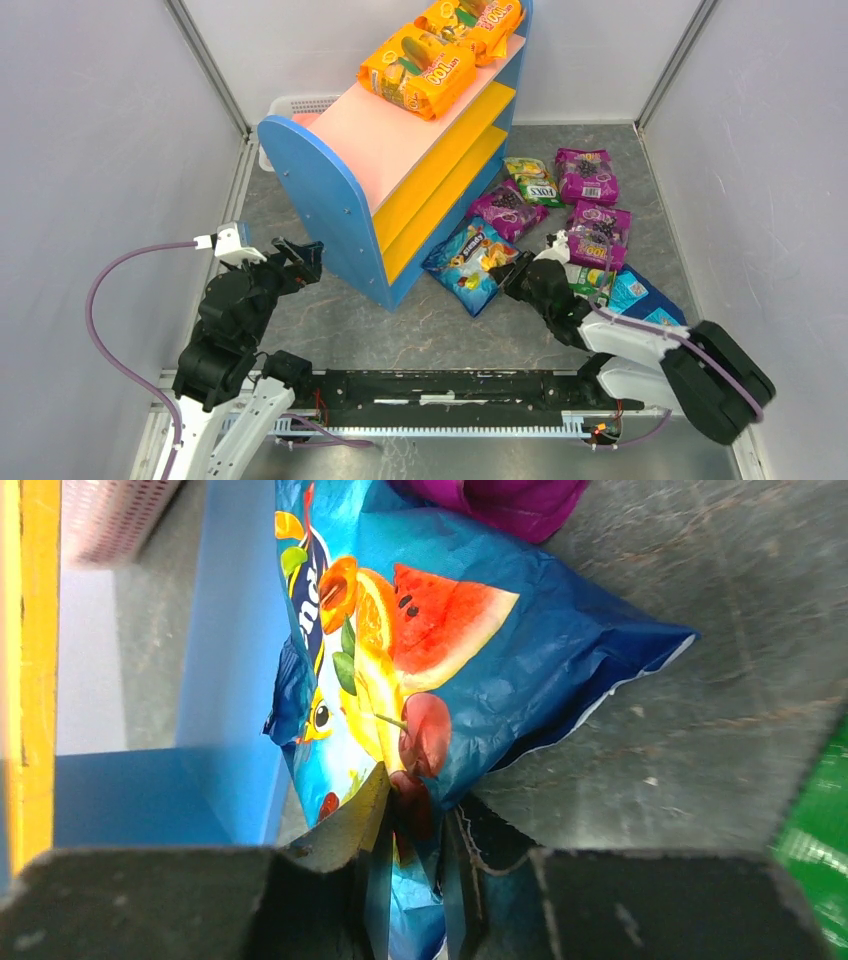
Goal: Place and organize the candy bags onto the shelf
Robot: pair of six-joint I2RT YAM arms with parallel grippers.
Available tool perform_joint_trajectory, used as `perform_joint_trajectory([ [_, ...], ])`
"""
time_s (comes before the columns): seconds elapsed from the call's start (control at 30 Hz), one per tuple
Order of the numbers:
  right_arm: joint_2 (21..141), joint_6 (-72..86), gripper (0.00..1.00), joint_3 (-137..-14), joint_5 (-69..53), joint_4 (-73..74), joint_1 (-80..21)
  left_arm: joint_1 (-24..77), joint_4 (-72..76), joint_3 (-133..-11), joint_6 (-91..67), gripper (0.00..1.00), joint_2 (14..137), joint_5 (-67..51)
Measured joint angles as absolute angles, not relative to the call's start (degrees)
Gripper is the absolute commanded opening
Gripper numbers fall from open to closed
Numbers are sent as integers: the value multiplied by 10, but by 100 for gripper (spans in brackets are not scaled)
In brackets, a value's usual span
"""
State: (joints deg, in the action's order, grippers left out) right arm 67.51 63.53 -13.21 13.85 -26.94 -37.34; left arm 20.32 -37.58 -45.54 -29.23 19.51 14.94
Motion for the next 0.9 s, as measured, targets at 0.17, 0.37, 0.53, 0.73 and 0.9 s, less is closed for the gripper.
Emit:
perform_joint_trajectory([
  [0.17,570,565,0,-175,156,-90,-371,203,-376,-455,-292,94,195,149],
  [0.37,463,447,0,-267,210,103,-369,203,-376,-455,-292,94,195,149],
  [0.53,444,361,0,-366,259,218,-366,203,-376,-455,-292,94,193,149],
  [0.73,466,277,0,-529,314,320,-362,203,-376,-455,-292,94,191,149],
  [0.9,517,239,0,-663,323,354,-362,203,-376,-455,-292,94,190,149],
])
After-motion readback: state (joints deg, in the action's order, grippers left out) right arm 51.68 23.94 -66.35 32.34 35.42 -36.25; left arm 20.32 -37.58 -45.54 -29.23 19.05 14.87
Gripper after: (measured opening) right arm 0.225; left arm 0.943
